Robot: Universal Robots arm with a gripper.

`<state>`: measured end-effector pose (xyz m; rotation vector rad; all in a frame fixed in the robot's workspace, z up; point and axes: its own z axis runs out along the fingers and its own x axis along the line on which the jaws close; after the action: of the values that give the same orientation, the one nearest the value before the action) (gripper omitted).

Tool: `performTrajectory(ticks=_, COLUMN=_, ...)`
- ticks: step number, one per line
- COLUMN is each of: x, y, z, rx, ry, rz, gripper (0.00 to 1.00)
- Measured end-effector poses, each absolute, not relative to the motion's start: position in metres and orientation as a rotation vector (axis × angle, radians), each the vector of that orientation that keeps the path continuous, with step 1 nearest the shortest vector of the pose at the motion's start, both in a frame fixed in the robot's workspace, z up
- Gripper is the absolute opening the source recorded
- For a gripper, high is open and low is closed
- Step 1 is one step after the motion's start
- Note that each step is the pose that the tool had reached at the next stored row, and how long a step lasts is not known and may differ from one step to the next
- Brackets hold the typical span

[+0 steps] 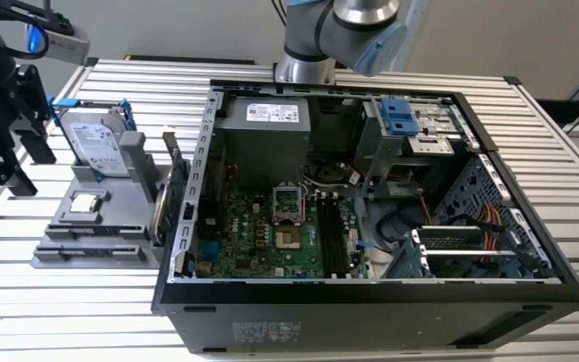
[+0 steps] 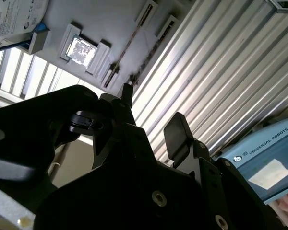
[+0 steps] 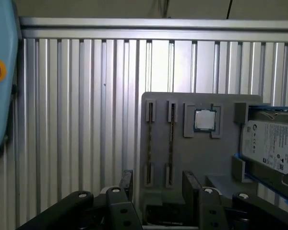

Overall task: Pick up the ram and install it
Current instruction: 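Pick up the ram and move it above insertion slot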

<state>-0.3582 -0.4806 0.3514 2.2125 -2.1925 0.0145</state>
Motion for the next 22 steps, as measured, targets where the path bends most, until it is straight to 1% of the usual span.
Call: performTrajectory(ticks=22, x=-0.358, y=-0.480, z=0.336, rx=2.202, ry=-2.192, rz=0.026, gripper=1.00)
